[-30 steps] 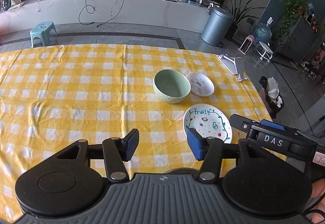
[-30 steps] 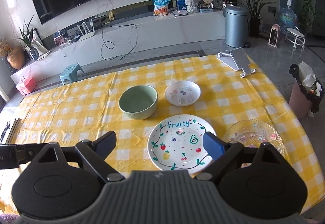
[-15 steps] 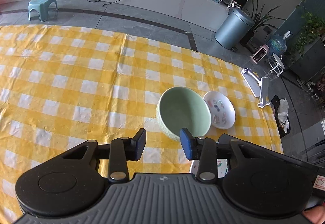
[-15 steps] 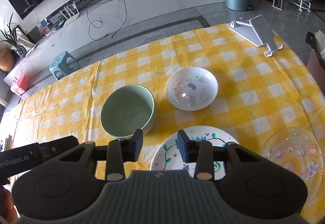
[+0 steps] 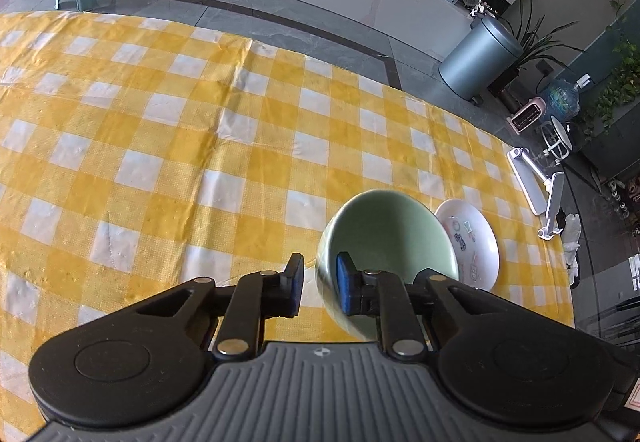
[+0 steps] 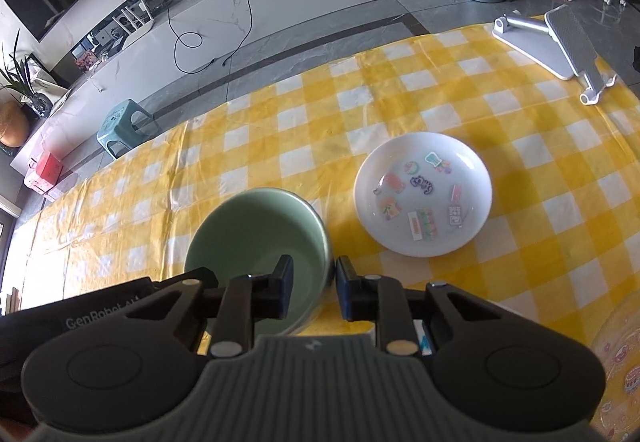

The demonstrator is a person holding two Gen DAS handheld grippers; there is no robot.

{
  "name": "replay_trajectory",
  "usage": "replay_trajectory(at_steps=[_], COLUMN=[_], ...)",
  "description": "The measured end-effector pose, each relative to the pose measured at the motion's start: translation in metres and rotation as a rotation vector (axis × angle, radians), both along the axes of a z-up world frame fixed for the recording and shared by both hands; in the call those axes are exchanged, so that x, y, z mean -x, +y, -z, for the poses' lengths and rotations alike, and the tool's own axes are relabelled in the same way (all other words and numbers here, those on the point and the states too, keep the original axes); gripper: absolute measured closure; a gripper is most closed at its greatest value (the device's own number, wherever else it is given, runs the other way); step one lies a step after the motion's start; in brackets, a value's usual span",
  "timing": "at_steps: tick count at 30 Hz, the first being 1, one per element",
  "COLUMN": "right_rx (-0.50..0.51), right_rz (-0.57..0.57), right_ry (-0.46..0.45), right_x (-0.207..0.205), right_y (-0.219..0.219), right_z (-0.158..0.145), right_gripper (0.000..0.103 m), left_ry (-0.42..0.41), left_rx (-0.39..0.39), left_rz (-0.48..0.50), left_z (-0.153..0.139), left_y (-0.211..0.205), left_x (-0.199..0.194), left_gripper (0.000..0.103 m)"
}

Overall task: Organize plates and bowls
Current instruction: 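Lower the left gripper onto the pale green bowl rim and close, then carry the green bowl with the left gripper into the stacked steel bowls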

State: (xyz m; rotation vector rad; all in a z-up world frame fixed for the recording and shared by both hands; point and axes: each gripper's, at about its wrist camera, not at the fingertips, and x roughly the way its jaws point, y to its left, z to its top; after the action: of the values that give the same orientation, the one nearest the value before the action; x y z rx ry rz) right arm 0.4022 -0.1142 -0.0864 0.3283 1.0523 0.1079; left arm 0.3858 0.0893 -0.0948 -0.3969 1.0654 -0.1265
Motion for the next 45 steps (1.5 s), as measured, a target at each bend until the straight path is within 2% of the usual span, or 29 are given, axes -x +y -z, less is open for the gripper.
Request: replay_trajectory(at_steps=[3, 6, 11, 15, 24, 30, 38, 45], right_rx=[0.001, -0.003, -0.019, -0.024, -0.050, -0.064, -0.082, -0.104], right_rz=[-0.002, 0.007, -0.005, -0.014, -0.036, -0.046, -0.055, -0.064], right_ry=[0.007, 0.010, 0.006, -0.005, -0.040, -0.063, -0.100, -0.088], right_x=[-0.001, -0.002, 0.010, 0.030, 0.108, 0.170, 0.241, 0.280], right_y=[0.000, -0.004, -0.005, -0.003, 0.000, 0.001, 0.008, 0.004], right_z=[0.003, 0.005, -0.007, -0.026, -0.081, -0.105, -0.116, -0.104], right_gripper=[0.087, 0.095, 0.095, 0.096, 0.096, 0.096, 0.096, 0.096], left_ry=[0.000, 0.003, 0.014, -0.003, -0.047, -0.074, -0.112, -0.110], left_rx=[0.003, -0.009, -0.009, -0.007, -0.054, -0.061, -0.049, -0.050], left_rz=[0.007, 0.008, 0.013, -0.010, -0.033, -0.049, -0.091, -0.097], left_z=[0.001, 0.000, -0.009, -0.033, -0.095, -0.117, -0.125, -0.113], left_y=[-0.002, -0.004, -0.001, 0.003, 0.003, 0.007, 0.015, 0.017], left_x=[-0.001, 0.001, 0.017, 0.042, 0.118, 0.170, 0.237, 0.276], left_gripper=[0.092, 0.093, 0.093, 0.093, 0.093, 0.093, 0.093, 0.093])
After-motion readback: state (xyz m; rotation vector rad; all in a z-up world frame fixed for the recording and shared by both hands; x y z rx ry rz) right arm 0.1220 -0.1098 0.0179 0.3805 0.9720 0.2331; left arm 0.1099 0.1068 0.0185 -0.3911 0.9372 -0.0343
